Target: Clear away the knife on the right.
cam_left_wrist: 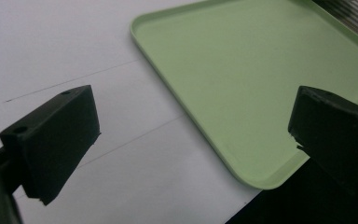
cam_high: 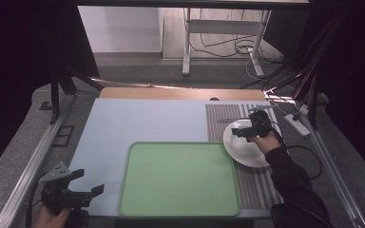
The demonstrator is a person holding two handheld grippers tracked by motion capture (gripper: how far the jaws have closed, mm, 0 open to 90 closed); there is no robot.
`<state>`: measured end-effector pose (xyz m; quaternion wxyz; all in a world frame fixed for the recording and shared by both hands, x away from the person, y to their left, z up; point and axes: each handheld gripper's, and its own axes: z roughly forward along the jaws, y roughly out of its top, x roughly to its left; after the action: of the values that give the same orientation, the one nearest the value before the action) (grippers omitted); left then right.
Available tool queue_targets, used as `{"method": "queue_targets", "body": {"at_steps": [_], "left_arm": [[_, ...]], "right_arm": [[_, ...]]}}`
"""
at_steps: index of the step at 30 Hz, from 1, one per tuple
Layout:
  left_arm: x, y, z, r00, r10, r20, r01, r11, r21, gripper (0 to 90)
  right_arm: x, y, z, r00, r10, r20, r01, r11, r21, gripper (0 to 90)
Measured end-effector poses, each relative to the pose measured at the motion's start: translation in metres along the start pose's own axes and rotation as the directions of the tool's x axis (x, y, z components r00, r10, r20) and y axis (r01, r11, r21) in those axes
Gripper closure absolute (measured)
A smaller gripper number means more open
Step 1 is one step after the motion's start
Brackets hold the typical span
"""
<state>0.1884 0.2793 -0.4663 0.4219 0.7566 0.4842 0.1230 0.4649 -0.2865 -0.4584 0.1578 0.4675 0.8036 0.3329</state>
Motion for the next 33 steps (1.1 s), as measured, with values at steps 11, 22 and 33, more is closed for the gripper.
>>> {"method": "queue_targets", "body": {"at_steps": [11,22,33], "left_arm": [[0.001,0.000,0.000,1.0000,-0.002,0.005,0.002,1.0000,-0.001,1.8],[0.001,0.000,0.000,0.9999,-0.007,0.010,0.007,1.0000,-0.001,1.9],[0.002,0.000,0.000,0.9999,-0.010,0.013,0.010,0.9999,0.000,2.0]], "right_arm": [[-0.010,0.014,0.020,0.9984,0.020,0.052,-0.021,1.000,0.022,0.0],[-0.025,0.026,0.036,0.9936,0.030,0.109,-0.036,0.998,0.049,0.0],[-0.046,0.036,0.045,0.9855,0.036,0.166,-0.045,0.998,0.052,7.0]]}}
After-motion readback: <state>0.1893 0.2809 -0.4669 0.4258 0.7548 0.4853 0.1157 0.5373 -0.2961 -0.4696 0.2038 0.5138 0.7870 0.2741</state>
